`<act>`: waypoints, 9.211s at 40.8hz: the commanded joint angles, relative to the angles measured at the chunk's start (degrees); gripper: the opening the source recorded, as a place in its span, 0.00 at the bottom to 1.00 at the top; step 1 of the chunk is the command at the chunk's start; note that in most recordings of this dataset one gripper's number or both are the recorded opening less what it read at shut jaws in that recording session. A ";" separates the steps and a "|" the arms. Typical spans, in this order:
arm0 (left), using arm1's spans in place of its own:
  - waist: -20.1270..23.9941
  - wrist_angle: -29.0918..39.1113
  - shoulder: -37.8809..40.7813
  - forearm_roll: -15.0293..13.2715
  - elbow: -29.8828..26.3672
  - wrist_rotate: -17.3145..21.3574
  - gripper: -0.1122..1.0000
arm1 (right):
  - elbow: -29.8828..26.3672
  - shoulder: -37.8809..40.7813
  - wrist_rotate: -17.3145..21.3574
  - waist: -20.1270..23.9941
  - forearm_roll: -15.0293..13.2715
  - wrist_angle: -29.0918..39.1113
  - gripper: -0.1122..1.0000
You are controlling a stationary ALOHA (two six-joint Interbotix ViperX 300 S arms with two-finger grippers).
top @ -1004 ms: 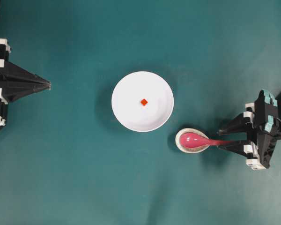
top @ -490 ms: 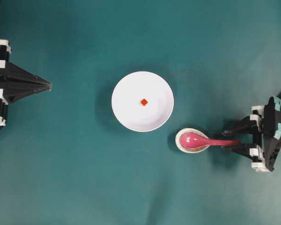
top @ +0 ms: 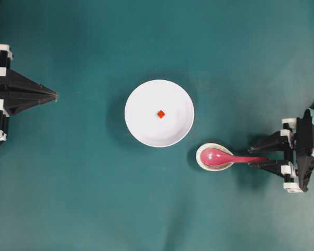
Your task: Grip the spoon and scoop the red block from the bowl with right arm.
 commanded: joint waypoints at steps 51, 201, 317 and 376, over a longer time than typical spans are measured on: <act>0.18 -0.26 0.53 0.18 -0.70 -0.09 0.10 | -0.62 -3.60 -4.92 0.35 -0.44 -1.85 0.33; 1.76 2.11 -0.35 0.00 -1.05 -2.55 0.10 | -64.16 6.94 -2.55 -51.86 -40.43 108.63 0.33; 1.76 2.11 -0.35 0.00 -1.14 -2.72 0.10 | -54.32 4.57 -1.85 -49.66 -41.04 83.32 0.33; 1.76 2.11 -0.44 0.00 -1.14 -3.69 0.10 | -32.70 -14.41 0.53 -45.18 -41.57 56.69 0.33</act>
